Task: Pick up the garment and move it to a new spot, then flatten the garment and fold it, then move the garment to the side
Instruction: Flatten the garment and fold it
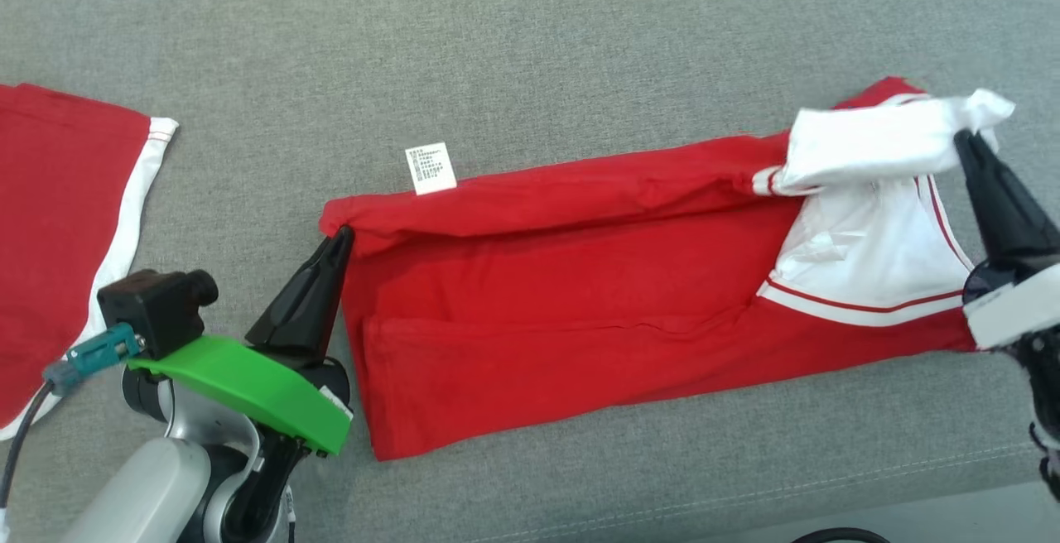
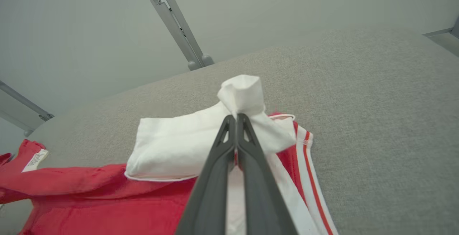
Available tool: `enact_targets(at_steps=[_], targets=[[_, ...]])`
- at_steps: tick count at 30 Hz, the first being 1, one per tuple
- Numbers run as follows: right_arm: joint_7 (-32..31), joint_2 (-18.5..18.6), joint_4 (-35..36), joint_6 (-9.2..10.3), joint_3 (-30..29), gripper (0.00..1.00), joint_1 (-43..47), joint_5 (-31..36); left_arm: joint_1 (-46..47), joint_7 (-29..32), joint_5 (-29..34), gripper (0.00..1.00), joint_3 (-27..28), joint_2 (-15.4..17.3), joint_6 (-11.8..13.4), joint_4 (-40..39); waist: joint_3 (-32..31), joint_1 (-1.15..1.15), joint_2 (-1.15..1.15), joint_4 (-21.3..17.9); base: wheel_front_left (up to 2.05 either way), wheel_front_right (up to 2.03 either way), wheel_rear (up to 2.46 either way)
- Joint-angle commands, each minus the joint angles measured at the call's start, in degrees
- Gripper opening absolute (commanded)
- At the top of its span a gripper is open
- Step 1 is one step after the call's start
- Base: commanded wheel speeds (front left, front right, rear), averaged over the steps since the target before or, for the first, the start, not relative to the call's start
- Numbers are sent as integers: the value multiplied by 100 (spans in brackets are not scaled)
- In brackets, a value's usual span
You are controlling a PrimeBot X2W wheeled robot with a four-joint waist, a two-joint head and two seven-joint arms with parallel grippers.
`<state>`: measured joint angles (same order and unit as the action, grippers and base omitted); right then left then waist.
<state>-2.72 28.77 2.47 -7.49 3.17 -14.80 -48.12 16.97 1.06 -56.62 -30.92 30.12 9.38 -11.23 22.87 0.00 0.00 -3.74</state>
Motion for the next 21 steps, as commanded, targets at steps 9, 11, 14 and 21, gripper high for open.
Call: enact_targets(at_steps=[9,11,14,21], targets=[[397,-719,-369,0,23,0,707,283,-645,-570,-338,0,141,-273,-273,773,-97,0,0,-145,0,0,0],[454,-701,-579,0,123,13,631,444,-741,-650,-330,0,117,-289,-330,905,-103,0,0,-169,0,0,0],[454,-616,-865,0,304,100,585,765,-849,-758,-305,13,114,-296,-299,1115,-160,0,0,-169,0,0,0],[-12,-136,-556,1,239,100,934,765,-1384,-734,-160,100,-67,-21,-185,1068,-394,0,0,-253,0,0,0]])
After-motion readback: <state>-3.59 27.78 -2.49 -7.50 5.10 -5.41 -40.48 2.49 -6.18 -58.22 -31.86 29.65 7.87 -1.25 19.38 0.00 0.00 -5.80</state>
